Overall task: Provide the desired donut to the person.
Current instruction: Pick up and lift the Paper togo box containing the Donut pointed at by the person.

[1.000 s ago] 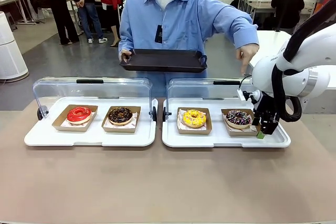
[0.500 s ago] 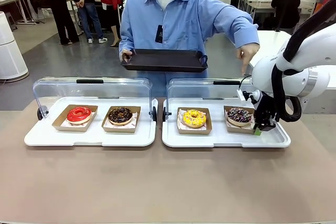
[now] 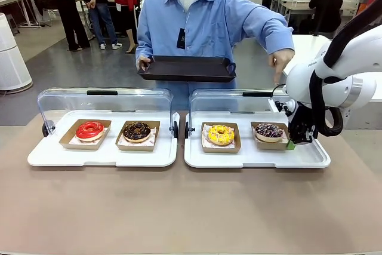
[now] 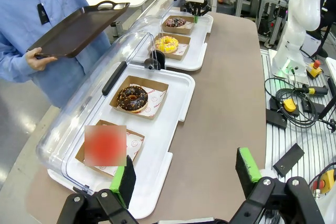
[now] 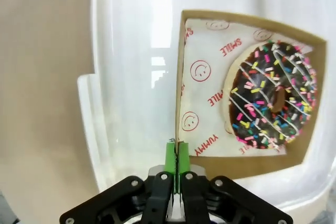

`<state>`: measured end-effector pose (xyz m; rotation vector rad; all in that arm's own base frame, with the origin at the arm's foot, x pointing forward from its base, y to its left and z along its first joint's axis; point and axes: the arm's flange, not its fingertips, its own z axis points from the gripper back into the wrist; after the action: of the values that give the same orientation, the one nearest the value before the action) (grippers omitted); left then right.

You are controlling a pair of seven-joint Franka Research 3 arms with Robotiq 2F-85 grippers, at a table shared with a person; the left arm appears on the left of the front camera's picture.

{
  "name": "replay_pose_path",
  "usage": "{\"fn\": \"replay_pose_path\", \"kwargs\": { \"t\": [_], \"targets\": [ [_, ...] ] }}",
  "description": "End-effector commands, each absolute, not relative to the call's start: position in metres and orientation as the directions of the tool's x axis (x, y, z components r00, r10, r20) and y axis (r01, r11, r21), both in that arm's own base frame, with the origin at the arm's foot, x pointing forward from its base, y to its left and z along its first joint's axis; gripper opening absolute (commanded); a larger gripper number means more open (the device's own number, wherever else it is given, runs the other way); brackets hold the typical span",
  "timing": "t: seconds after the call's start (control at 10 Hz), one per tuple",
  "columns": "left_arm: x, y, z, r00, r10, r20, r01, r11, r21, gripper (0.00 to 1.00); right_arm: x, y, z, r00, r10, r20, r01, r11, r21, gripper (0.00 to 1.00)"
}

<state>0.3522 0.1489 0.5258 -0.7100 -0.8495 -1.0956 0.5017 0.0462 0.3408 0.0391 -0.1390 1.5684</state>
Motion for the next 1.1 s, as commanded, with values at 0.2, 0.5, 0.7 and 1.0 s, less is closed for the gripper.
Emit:
{"fn": "replay_pose_path", "kwargs": {
  "t": [0.2, 0.5, 0.7, 1.0],
  "targets": [
    [0.353, 0.149, 0.528, 0.209, -0.444, 0.871, 0.949, 0.307, -0.071, 1.00, 0.427, 0.068, 0.406, -0.049, 0.995, 0.087, -0.997, -0.044, -0.059, 0.00],
    [0.353, 0.149, 0.528, 0.209, -0.444, 0.871, 0.949, 0.307, -0.071, 1.00, 0.377, 0.079, 0.471, -0.012, 0.999, 0.042, -0.999, -0.011, -0.040, 0.00],
    [0.353, 0.149, 0.528, 0.209, -0.444, 0.871, 0.949, 0.307, -0.071, 1.00, 0.349, 0.085, 0.508, 0.000, 1.000, -0.017, -0.998, -0.001, -0.057, 0.00],
    [0.353, 0.149, 0.528, 0.209, -0.444, 0.871, 0.949, 0.307, -0.071, 1.00, 0.346, 0.101, 0.560, 0.046, 0.999, 0.003, -0.989, 0.046, -0.143, 0.00]
  ]
}}
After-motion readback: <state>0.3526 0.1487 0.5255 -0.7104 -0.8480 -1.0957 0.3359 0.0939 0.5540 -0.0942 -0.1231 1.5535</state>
